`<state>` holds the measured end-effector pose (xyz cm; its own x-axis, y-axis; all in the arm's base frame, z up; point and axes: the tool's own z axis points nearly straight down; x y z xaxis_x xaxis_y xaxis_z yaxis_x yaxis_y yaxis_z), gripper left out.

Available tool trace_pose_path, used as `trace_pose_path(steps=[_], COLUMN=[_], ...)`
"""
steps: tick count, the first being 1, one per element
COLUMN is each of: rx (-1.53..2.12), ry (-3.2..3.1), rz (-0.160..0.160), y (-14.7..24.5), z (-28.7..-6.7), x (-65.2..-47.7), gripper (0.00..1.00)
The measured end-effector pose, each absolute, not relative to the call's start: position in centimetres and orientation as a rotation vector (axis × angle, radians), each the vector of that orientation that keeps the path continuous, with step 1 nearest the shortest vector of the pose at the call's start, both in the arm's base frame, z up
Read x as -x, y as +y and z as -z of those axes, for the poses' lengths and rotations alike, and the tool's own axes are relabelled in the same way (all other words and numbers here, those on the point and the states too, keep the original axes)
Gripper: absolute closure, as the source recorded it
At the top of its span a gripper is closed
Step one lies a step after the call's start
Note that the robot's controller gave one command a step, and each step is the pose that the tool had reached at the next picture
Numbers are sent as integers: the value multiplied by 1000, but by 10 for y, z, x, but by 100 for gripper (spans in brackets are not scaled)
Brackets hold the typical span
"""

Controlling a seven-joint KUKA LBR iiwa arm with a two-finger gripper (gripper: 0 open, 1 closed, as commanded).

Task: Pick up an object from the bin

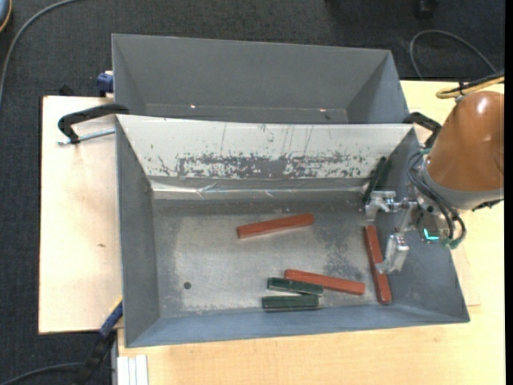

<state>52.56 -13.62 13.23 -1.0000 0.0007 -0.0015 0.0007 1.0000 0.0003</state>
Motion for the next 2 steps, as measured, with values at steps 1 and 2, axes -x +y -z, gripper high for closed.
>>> trace_pose_path(steps=[1, 2], rx=[-4, 138], ry=[3148, 3138], rz=[-7, -2], y=[-92, -70], z=[-67, -71], x=[-494, -498], gripper=[0, 0])
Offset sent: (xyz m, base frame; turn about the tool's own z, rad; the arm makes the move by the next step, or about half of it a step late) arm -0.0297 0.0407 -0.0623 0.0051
